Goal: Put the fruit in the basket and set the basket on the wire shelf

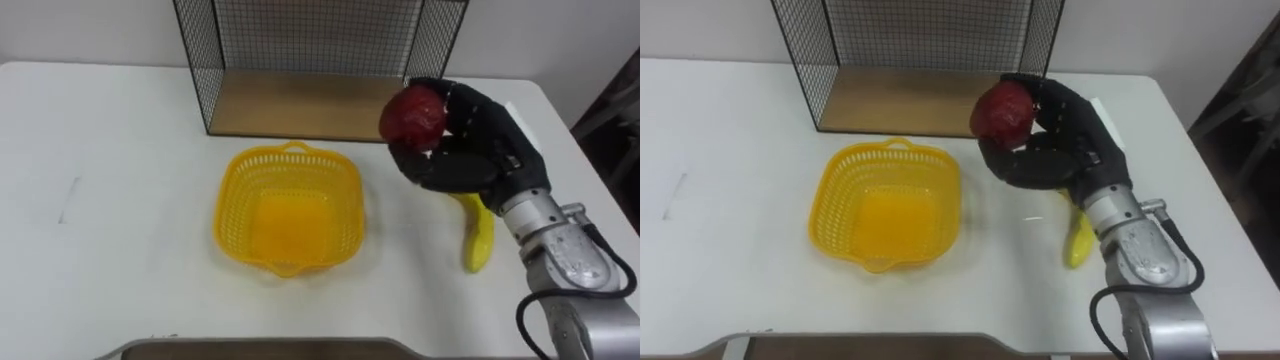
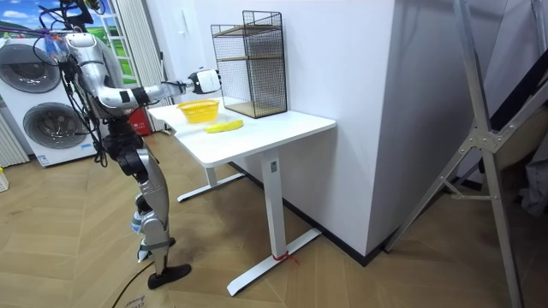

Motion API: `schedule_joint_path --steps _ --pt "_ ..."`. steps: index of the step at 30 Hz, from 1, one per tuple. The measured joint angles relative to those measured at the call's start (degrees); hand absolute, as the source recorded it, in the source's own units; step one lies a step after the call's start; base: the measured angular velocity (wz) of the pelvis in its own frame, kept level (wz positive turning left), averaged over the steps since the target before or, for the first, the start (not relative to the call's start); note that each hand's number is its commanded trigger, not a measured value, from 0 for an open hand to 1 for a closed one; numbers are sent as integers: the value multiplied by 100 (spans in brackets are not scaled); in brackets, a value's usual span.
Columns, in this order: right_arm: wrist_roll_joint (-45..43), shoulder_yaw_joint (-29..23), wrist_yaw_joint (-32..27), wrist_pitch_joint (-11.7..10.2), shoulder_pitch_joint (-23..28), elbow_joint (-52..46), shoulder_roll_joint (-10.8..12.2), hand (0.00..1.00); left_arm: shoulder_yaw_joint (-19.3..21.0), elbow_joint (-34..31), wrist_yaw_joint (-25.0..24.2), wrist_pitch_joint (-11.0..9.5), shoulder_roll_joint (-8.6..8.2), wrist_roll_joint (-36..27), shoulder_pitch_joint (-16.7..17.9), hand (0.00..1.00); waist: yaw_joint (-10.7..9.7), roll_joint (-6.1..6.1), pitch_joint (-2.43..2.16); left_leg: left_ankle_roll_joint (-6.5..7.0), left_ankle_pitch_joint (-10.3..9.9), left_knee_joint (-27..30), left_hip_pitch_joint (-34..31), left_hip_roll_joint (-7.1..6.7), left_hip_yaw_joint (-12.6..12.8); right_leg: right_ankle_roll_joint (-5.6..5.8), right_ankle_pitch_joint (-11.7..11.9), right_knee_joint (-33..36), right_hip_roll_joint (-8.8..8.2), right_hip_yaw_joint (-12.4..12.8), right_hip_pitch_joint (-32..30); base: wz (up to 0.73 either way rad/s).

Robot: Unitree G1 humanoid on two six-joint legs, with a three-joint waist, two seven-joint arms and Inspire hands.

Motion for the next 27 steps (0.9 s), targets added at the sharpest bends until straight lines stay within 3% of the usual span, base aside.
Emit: schedule_joint_path --steps 3,15,16,17,18,27 --pt "-414 112 212 7 -19 -59 -18 100 -5 -6 -119 6 0 -2 -31 0 114 -82 -42 2 -2 -3 4 0 -4 0 1 -1 1 1 0 0" --pt "-1517 577 1003 52 -17 -494 -45 100 -39 -7 -409 12 119 -3 -151 0 295 -39 -2 0 0 9 -56 -3 -83 0 1 -1 -10 -90 -2 4" --pt "-1572 632 1037 52 -17 -494 -43 51 -62 -7 -410 11 119 -3 -154 0 299 -43 -2 0 0 17 -54 -4 -82 0 1 -1 -12 -90 -2 0" --pt "-1596 666 1044 52 -18 -493 -44 7 -84 -7 -409 11 124 -4 -154 0 305 -42 -1 0 0 19 -54 -4 -81 0 1 -2 -12 -85 -1 0" --pt "-1647 731 1061 52 -18 -492 -44 0 -133 -7 -410 11 137 -6 -159 0 302 -45 -2 0 0 21 -54 -4 -80 0 1 -2 -12 -82 -1 0" --pt "-1775 1212 1226 63 -7 -461 -91 0 -426 -17 -382 7 206 -44 -263 0 389 -54 8 0 0 27 -45 -4 -80 0 2 -5 -10 -78 9 0"
